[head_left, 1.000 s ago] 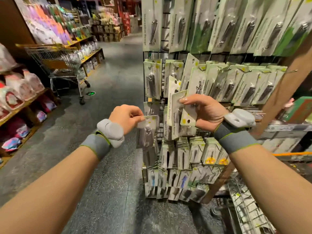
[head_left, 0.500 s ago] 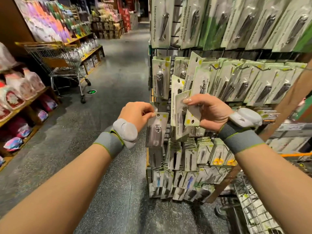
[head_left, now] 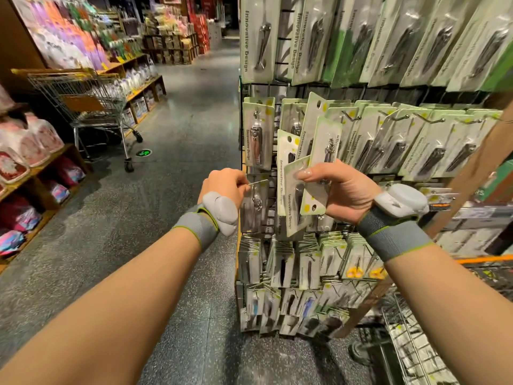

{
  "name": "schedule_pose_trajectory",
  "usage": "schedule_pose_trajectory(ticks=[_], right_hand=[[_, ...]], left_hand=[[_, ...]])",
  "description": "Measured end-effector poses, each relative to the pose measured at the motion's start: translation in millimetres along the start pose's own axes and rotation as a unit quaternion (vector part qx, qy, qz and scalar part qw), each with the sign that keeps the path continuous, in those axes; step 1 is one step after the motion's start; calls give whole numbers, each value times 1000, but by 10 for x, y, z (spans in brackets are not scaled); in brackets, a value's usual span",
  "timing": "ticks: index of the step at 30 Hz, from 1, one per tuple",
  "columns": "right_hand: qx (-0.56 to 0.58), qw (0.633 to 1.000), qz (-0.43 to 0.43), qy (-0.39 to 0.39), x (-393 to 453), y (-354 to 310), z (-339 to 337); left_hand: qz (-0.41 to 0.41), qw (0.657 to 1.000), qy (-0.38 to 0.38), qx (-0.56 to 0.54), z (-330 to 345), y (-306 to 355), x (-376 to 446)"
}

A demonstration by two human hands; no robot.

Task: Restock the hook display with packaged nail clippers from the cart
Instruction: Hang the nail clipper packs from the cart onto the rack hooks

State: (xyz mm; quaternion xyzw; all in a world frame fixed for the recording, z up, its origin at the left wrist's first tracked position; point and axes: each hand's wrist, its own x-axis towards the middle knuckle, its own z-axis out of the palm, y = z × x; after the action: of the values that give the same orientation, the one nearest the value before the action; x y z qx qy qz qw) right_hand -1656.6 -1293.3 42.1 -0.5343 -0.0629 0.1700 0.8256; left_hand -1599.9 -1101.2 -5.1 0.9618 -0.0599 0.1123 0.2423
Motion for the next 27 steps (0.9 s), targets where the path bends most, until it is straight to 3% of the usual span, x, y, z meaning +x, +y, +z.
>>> schedule_pose_trajectory(ticks=[11,16,20,27], right_hand=[[9,1000,5,-18,-14,-23,-43],[-6,1000,8,-15,-86,-30,-38],[4,1000,5,-9,-196,-72,48],[31,999,-15,5,-438,-248,298]], left_hand=[[-23,999,-22,-14,3,-25,102],[14,999,52,-9,-175,71,-49],[47,991,58,-113,-364,304,-244],[72,955,-16,-288,-561,742,-366]])
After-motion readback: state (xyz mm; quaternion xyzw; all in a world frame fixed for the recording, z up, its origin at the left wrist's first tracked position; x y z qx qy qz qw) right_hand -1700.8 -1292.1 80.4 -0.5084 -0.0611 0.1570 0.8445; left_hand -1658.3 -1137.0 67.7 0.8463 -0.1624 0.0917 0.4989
